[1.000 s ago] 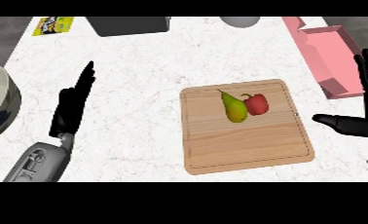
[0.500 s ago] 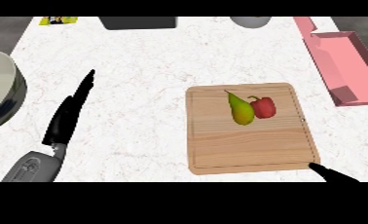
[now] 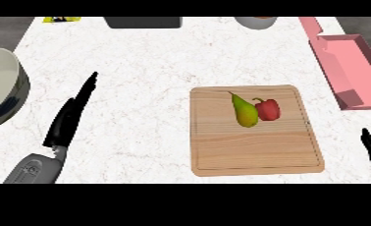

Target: Pick the pear from the cutting board and place it in the cardboard box

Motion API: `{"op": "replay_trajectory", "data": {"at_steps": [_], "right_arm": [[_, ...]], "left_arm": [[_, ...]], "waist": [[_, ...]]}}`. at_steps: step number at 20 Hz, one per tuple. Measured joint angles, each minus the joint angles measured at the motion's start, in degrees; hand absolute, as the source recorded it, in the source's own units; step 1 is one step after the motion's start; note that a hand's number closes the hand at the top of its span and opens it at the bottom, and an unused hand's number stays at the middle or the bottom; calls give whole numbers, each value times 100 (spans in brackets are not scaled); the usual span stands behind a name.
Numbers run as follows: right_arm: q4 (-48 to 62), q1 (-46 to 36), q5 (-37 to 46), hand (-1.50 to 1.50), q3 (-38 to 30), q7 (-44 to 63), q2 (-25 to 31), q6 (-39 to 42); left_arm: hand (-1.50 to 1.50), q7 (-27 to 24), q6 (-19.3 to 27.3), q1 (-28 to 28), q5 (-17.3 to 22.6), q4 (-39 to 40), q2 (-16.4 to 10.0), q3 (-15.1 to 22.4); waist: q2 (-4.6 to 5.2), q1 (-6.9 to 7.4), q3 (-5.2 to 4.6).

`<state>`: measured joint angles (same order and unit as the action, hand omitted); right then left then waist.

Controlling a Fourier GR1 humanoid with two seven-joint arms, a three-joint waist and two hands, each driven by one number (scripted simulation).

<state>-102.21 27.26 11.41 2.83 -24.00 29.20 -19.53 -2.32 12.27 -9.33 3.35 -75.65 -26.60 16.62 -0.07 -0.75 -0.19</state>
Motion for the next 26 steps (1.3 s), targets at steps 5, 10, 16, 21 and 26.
{"op": "replay_trajectory", "data": {"at_steps": [5,10,16,21,26], "right_arm": [[-1203,66,912,-150,462,1944,289,201],[-1722,-522,1774,-150,872,3784,260,662],[-1657,-1448,2468,-150,1346,5263,-133,1375],[-1085,-2062,2524,-150,1358,5568,-558,1792],[-744,-2396,2605,-150,1339,5624,-914,2095]], "left_arm": [[0,50,-47,-113,-85,88,92,7],[0,-30,-90,-152,-194,203,192,-40],[0,-21,-303,-87,-227,122,160,-246],[0,-35,-397,55,-396,19,264,-421],[0,116,-593,112,-551,-187,343,-634]], "waist": [[13,46,-3],[18,96,2],[12,115,12],[9,100,17],[6,92,18]]}}
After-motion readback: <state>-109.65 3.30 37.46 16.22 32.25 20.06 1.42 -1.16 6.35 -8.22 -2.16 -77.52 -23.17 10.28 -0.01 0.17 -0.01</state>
